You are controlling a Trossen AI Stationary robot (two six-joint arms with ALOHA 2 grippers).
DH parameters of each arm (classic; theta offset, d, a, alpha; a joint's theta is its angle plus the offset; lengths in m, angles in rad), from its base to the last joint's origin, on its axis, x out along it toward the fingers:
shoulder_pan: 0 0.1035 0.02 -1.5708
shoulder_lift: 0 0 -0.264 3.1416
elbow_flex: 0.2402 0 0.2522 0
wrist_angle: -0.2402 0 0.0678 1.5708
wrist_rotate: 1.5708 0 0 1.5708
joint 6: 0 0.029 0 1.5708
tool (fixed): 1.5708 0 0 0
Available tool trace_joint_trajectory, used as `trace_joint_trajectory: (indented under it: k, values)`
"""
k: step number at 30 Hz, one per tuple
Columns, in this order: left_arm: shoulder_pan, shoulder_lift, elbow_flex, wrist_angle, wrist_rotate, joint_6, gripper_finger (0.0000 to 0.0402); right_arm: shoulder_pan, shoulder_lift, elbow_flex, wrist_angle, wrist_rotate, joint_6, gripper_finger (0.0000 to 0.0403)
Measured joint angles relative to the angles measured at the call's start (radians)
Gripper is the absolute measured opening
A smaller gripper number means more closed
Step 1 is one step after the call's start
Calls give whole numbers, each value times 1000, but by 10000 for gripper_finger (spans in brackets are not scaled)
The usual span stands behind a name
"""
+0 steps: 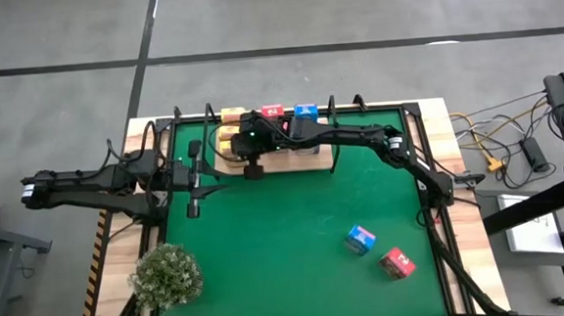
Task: Stack cereal on shelf
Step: Adjust the yellow cereal box on the shelf
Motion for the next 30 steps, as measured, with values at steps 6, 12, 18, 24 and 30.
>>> trace_joint_trajectory:
  k: [6,12,18,24,30]
  values:
    - [0,2,0,0,0,0,84,-5,1,0,79,0,-1,13]
    - [0,2,0,1,0,0,84,-47,1,0,101,1,-9,13]
    - [0,2,0,3,0,0,84,-96,6,0,99,1,18,13]
    - [0,2,0,3,0,0,84,-122,11,-3,101,-40,36,13]
    - [0,2,0,2,0,3,84,-124,11,-6,100,-53,39,13]
